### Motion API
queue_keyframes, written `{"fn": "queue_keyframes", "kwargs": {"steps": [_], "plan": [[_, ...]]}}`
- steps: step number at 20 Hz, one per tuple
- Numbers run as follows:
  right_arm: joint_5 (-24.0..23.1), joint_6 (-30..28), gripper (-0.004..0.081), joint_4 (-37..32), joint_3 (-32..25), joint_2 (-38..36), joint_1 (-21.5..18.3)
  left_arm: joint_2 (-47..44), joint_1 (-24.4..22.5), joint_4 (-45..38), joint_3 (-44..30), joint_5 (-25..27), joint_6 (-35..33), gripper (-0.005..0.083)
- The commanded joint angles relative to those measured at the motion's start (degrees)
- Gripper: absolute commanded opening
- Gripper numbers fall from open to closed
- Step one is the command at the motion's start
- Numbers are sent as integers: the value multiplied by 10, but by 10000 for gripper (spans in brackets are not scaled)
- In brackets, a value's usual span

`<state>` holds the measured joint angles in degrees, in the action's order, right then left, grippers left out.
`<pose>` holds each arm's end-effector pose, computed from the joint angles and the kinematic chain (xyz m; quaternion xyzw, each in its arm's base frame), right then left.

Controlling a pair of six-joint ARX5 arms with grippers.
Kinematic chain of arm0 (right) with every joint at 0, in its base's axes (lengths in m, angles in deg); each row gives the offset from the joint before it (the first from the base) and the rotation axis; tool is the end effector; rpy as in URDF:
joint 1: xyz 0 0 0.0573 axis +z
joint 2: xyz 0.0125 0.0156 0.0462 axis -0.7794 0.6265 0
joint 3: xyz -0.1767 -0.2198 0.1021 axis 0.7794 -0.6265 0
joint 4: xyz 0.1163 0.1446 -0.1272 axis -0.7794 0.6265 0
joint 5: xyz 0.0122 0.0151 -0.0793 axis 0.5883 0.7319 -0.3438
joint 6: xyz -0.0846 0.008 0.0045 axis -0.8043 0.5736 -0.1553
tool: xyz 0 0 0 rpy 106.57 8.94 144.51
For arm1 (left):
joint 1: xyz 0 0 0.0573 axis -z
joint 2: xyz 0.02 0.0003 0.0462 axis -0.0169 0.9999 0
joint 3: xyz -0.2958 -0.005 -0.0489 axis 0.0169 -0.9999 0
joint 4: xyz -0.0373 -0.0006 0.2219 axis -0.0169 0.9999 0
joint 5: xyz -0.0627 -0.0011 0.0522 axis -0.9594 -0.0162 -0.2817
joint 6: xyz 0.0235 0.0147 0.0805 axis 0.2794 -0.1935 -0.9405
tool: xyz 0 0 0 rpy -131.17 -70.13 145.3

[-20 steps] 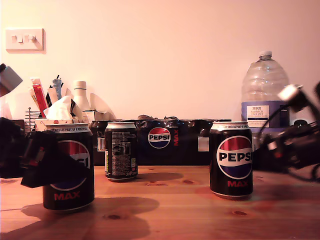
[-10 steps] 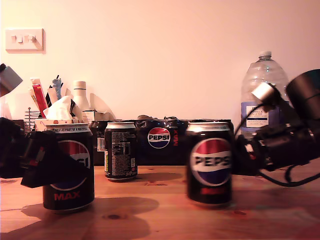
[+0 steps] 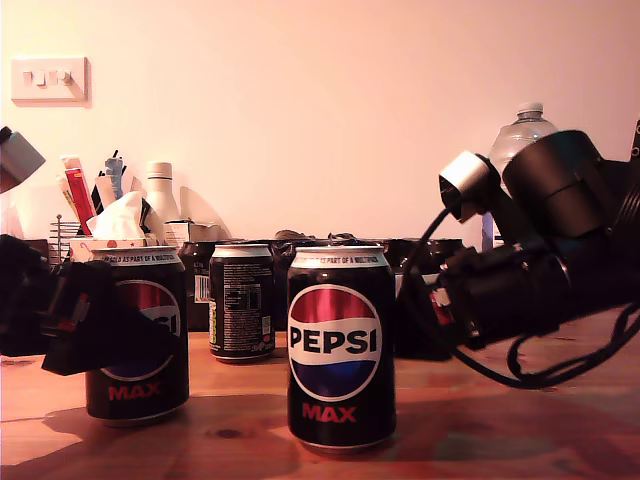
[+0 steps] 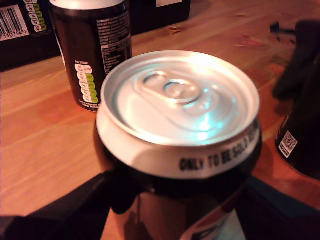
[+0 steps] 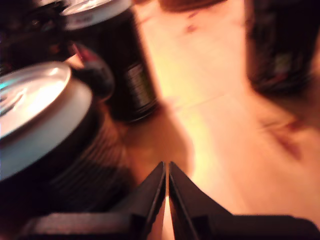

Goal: Stack up the Pepsi cans on top of each other

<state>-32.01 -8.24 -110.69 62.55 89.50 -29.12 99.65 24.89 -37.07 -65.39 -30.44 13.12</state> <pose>0.2863 0.1743 0.1377 -0.0316 0.1619 0.5825 0.7959 0.2108 -0.1192 0.1486 0.0215 0.1819 -0.3622 0.9139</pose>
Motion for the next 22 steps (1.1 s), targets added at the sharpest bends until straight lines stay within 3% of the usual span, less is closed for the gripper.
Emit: {"fn": "queue_keyframes", "kwargs": {"steps": [1,8,13,18,22], "plan": [[-11,13,-12,-21,2,2,-32,-3,3,-34,3,-6,-3,232],[-10,52,-12,-43,2,-7,-150,-4,3,-53,3,-33,-2,232],[-9,61,-12,-42,2,-21,-178,-50,4,-43,3,-55,7,232],[-4,63,-12,-41,2,-21,-192,-167,27,70,16,-56,17,232],[-4,63,-12,-40,2,-21,-193,-255,50,210,69,-56,17,232]]}}
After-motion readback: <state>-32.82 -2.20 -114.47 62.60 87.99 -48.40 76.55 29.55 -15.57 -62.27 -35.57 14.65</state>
